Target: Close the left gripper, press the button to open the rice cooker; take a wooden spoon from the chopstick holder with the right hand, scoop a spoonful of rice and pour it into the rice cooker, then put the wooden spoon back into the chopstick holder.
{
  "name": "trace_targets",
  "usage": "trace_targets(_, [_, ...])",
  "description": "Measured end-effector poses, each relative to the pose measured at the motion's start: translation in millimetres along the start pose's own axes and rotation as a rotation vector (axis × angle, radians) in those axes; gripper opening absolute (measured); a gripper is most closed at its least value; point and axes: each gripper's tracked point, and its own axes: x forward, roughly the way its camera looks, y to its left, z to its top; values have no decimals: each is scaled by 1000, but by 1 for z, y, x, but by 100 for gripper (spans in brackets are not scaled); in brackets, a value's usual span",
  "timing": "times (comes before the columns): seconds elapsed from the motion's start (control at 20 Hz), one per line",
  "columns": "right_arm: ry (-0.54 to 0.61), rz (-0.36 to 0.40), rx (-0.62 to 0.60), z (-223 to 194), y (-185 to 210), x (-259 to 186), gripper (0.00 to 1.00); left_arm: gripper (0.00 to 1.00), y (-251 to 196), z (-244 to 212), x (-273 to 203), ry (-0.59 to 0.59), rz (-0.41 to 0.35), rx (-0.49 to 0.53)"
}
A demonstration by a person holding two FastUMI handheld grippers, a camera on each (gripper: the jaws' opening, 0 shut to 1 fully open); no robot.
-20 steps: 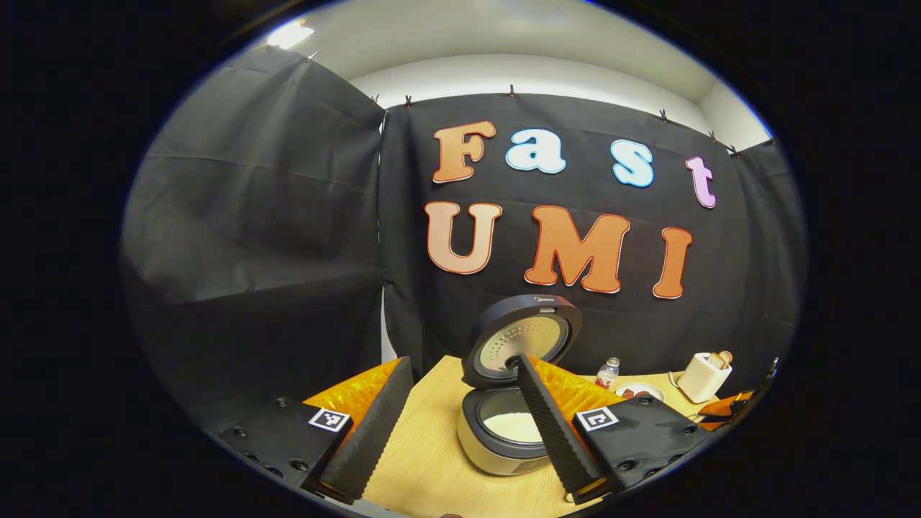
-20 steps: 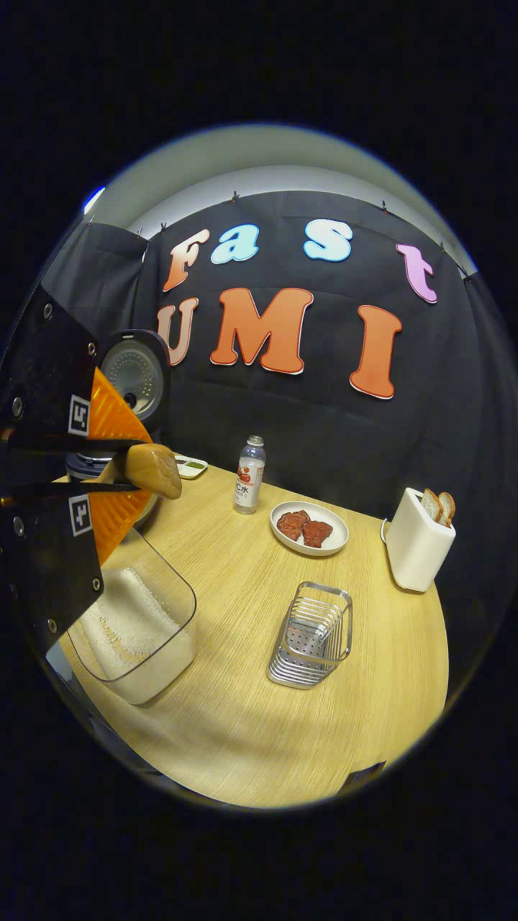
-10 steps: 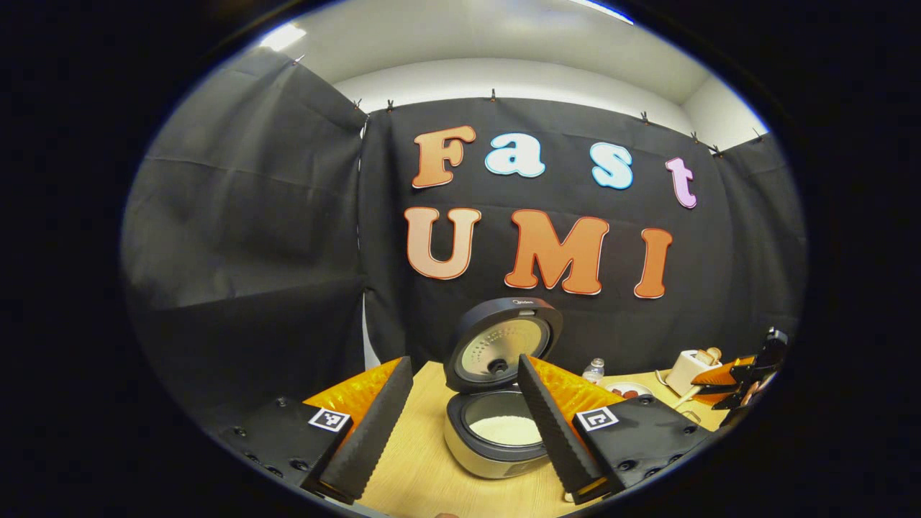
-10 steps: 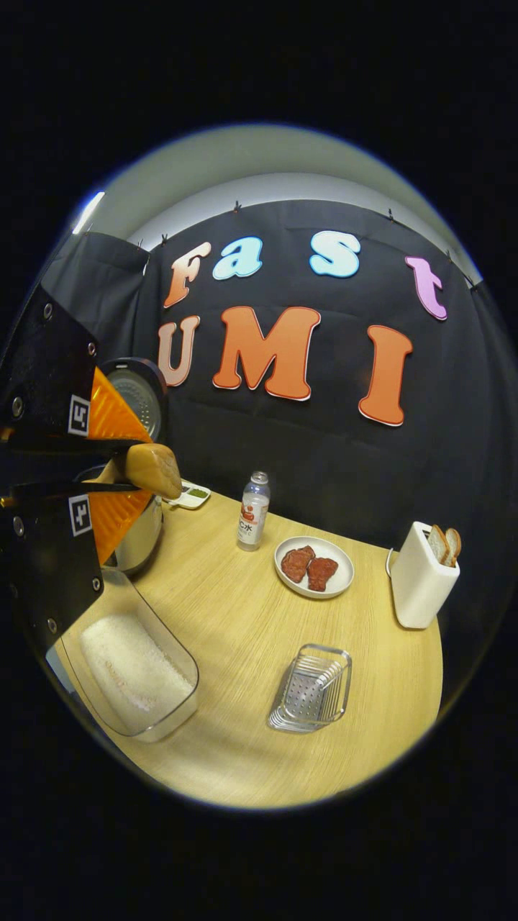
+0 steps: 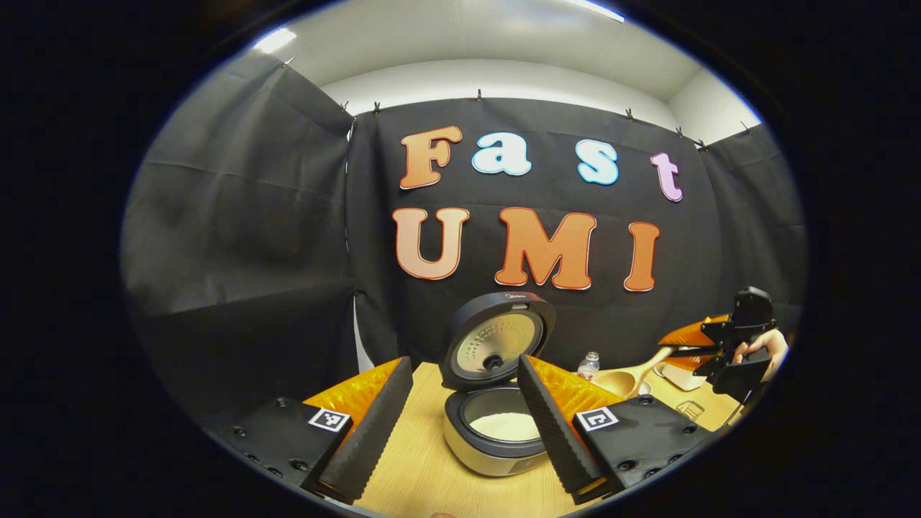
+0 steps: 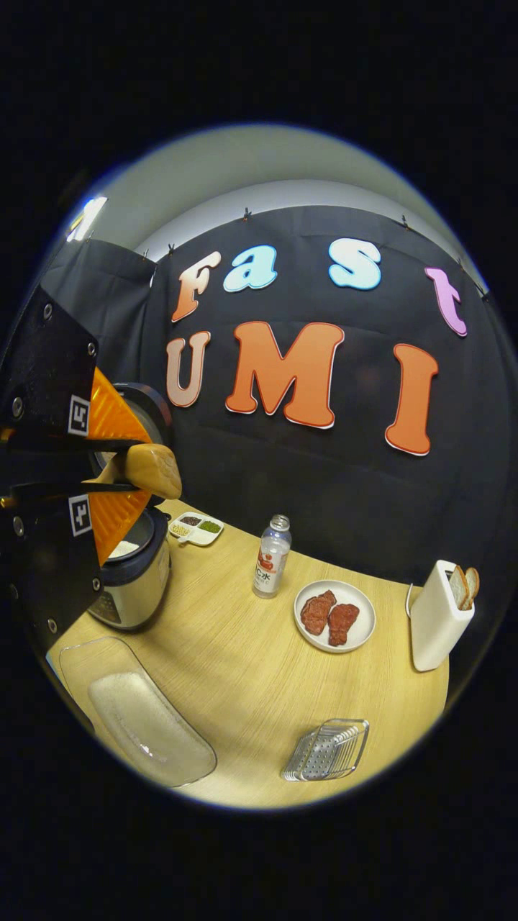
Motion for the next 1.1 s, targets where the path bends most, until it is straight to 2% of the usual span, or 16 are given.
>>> trace_targets(0.45, [-10, 30, -79, -10, 43, 59, 16, 100, 3, -10, -5, 27, -2, 10])
trace_targets(0.55, [-25, 35, -126, -11, 55, 66, 15, 100, 5, -8, -7, 23, -1, 2])
trace_targets(0.6, [-37, 38, -154, -10, 59, 68, 15, 96, 7, -9, -9, 22, 3, -2])
trace_targets(0.7, [-58, 45, -208, -8, 69, 73, 15, 100, 13, -10, -9, 19, 11, -5])
trace_targets(1.1, [-75, 60, -322, -16, 89, 93, 15, 100, 26, -10, -13, 13, 38, -1])
